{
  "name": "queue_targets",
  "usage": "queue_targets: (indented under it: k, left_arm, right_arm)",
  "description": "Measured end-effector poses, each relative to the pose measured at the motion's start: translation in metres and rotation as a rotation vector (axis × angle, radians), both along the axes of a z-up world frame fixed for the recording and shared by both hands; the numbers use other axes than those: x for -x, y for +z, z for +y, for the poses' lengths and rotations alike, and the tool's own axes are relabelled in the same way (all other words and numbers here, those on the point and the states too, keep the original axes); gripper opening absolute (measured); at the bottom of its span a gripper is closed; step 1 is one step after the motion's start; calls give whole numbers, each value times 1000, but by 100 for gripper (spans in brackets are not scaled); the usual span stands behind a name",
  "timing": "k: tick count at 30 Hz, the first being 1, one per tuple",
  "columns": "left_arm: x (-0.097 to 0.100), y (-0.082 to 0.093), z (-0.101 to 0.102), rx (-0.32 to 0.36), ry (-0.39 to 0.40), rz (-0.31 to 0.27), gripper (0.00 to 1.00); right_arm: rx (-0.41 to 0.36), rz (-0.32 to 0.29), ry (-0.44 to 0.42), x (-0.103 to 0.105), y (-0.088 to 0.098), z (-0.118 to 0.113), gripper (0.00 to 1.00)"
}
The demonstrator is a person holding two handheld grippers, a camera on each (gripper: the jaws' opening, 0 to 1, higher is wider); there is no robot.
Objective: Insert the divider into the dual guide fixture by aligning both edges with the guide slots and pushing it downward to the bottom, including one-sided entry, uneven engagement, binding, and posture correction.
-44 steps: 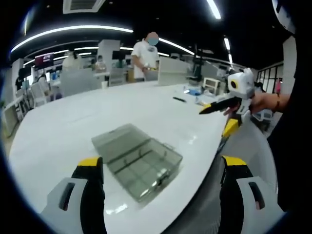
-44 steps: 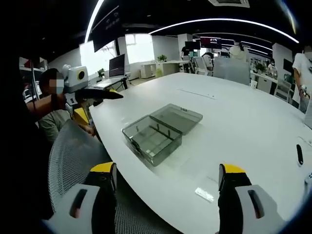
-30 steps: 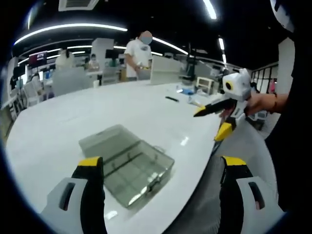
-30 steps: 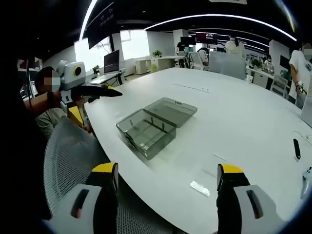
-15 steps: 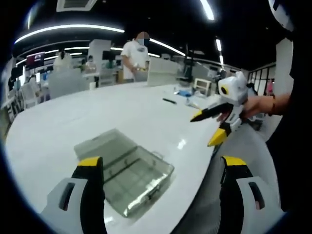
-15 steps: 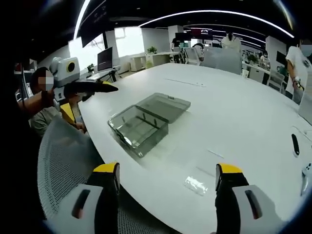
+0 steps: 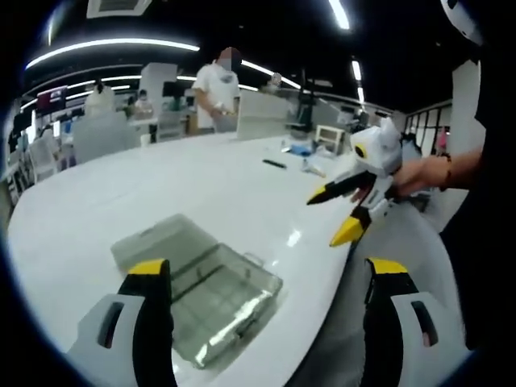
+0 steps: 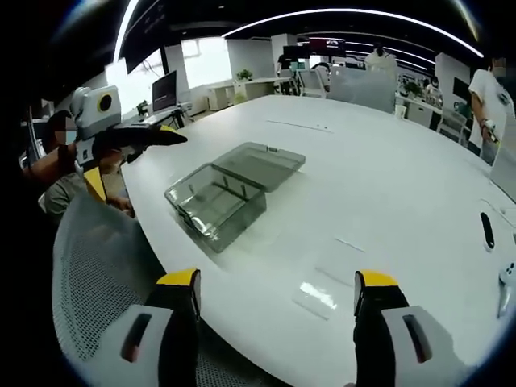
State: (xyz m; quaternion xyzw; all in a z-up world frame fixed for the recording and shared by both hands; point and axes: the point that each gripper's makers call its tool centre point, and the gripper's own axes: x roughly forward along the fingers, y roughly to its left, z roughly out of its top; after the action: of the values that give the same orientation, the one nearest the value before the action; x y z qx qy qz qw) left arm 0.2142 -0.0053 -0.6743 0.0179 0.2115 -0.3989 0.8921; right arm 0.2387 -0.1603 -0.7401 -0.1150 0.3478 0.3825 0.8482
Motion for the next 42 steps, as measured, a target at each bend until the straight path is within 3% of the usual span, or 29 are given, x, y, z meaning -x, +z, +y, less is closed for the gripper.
queue_targets:
  k: [19,42]
  left_arm:
    - [-3,-6,-27,3,-74,16,99]
    - [0,-8,-44,10,-94,21,99]
  right_arm:
    - [22,60,-49,-3,-19,-11,70]
    - [64,94,-100,-17,-38,-16,66]
